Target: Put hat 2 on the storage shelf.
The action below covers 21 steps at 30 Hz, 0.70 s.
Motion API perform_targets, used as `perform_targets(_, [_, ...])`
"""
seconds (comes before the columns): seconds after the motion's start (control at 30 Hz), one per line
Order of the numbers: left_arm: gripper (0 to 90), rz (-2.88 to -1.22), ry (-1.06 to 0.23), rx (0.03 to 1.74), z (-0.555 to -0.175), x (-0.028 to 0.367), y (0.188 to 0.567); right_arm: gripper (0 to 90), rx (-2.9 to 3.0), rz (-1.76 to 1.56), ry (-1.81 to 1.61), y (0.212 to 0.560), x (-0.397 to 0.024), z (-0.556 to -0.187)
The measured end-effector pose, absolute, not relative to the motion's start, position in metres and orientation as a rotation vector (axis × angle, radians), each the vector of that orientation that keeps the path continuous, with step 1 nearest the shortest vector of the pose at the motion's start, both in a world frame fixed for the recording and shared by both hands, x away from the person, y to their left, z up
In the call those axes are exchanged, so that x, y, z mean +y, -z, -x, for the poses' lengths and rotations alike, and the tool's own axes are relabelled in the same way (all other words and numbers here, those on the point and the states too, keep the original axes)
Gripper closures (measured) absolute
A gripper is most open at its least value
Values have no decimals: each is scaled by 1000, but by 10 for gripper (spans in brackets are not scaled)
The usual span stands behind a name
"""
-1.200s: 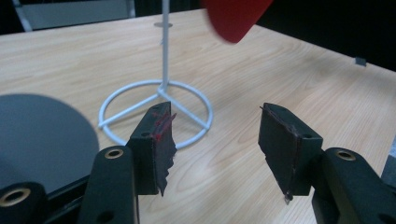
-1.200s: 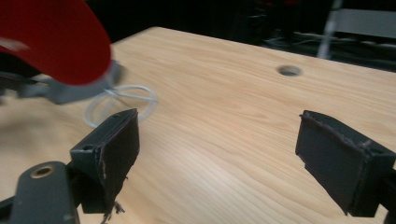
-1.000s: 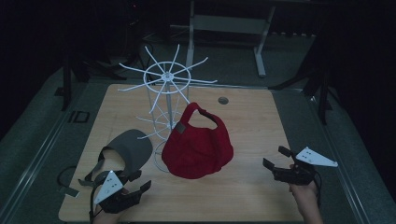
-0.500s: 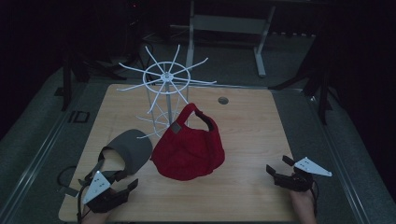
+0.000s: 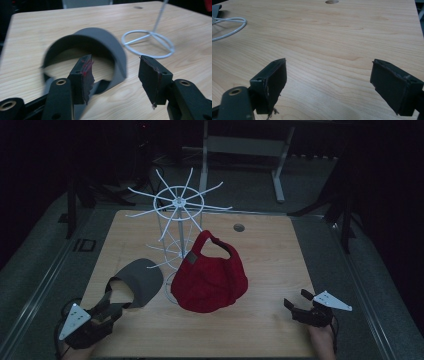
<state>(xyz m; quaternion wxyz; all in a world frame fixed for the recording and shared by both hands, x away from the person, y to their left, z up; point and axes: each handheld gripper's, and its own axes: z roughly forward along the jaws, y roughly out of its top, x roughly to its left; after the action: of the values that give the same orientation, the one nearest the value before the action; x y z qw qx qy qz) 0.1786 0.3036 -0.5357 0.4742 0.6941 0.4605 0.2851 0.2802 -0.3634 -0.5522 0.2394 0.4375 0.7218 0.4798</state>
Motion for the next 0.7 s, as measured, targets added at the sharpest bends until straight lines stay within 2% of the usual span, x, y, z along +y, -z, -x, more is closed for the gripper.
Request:
perform_targets(0.1, [451,-1702,-706,1170,-179,314,537,138,1972,-1198,-1307,552,-365,-280])
perform_targets(0.13, [410,-1708,-682,1188,-181,318,538,137,1969,-1200,-1312,552,-366,-280])
perform_targets(0.23, [363,-1730,-666,1240,-182,326,543,138,1970,-1197,-1319,552,-367,-279])
perform_targets(0.27, [318,-1748,-674,1273,-182,329,548,138,1969,-1193,-1317,553,-368,-278])
perform_targets(0.5, [285,-1792,-711,1338,-187,337,558,138,1968,-1195,-1322,553,-369,-278])
perform_targets(0.7, [262,-1852,-668,1367,-203,345,564,138,1973,-1195,-1318,554,-368,-278])
